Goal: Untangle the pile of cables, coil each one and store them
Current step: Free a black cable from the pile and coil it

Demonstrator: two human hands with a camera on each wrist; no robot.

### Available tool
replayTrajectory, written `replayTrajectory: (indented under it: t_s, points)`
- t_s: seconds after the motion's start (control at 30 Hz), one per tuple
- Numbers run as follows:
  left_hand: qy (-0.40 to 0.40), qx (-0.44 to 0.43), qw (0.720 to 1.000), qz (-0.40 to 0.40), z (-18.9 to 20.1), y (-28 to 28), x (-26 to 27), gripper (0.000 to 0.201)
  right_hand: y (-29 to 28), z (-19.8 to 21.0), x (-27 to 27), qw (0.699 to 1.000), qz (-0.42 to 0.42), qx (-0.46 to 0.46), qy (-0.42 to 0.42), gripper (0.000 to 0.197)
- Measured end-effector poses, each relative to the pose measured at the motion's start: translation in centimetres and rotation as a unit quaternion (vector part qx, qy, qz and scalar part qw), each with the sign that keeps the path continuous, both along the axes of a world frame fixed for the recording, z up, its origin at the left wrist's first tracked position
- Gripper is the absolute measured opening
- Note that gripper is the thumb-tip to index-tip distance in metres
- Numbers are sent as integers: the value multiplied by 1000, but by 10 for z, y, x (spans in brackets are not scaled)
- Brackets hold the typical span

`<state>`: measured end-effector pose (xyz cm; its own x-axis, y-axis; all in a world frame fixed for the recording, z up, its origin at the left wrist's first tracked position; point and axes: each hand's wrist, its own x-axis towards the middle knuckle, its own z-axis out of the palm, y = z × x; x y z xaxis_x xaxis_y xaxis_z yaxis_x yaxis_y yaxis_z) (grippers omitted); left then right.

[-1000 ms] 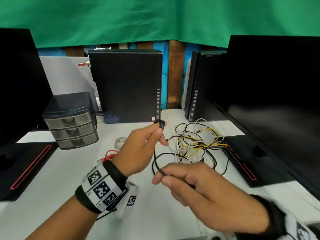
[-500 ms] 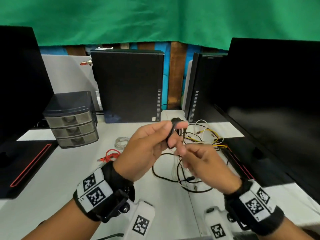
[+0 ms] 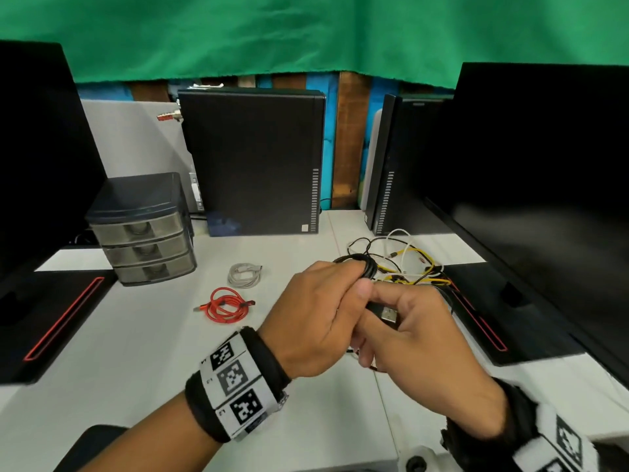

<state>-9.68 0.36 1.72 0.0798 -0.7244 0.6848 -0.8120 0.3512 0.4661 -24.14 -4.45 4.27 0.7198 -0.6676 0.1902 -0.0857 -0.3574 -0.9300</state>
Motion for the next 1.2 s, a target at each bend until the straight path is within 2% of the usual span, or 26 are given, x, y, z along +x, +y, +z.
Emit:
replayTrajectory:
  t_s: [0.13, 0.2, 0.27, 0.33, 0.4, 0.43, 0.53, 0.63, 0.73, 0.83, 0.93, 1.07, 1.2]
  points:
    - [-6, -13, 1000, 18, -2, 0, 5, 55, 2, -2, 6, 993, -34, 41, -109, 14]
    - [48, -22, 998, 19, -4, 0, 6, 52, 0, -2, 7, 983, -30, 72, -165, 15]
    - [151, -11, 988, 17, -4, 0, 6, 65, -6, -2, 7, 980, -13, 52, -192, 22]
    - [250, 12, 968, 31, 0, -2, 6, 80, -14, -8, 7, 983, -30, -36, -176, 23]
    - [320, 36, 945, 51, 7, -2, 6, 78, -20, -16, 9, 983, -42, -116, -136, 23]
    - [350, 49, 934, 56, 11, -2, 5, 76, -21, -18, 10, 983, -34, -128, -124, 25]
    - [454, 85, 886, 53, 15, -4, 4, 75, -19, -20, 11, 988, 12, -105, -113, 33]
    - [531, 107, 840, 27, 16, -4, 0, 76, -16, -19, 14, 989, 18, -52, -137, 27]
    - [570, 100, 815, -3, 17, -4, -9, 70, -19, -22, 17, 986, -6, 7, -168, 27]
    - [554, 72, 830, -2, 11, -8, -13, 60, -19, -27, 19, 985, -29, 29, -165, 27]
    - [463, 43, 885, 20, -1, -12, -10, 44, -21, -37, 23, 986, -52, 12, -158, 27]
    - [340, 23, 940, 24, -12, -12, -7, 32, -31, -53, 25, 982, -105, -106, -115, 20]
    - [310, 19, 950, 37, -11, -15, 0, 24, -40, -53, 22, 951, -107, -272, -99, 19]
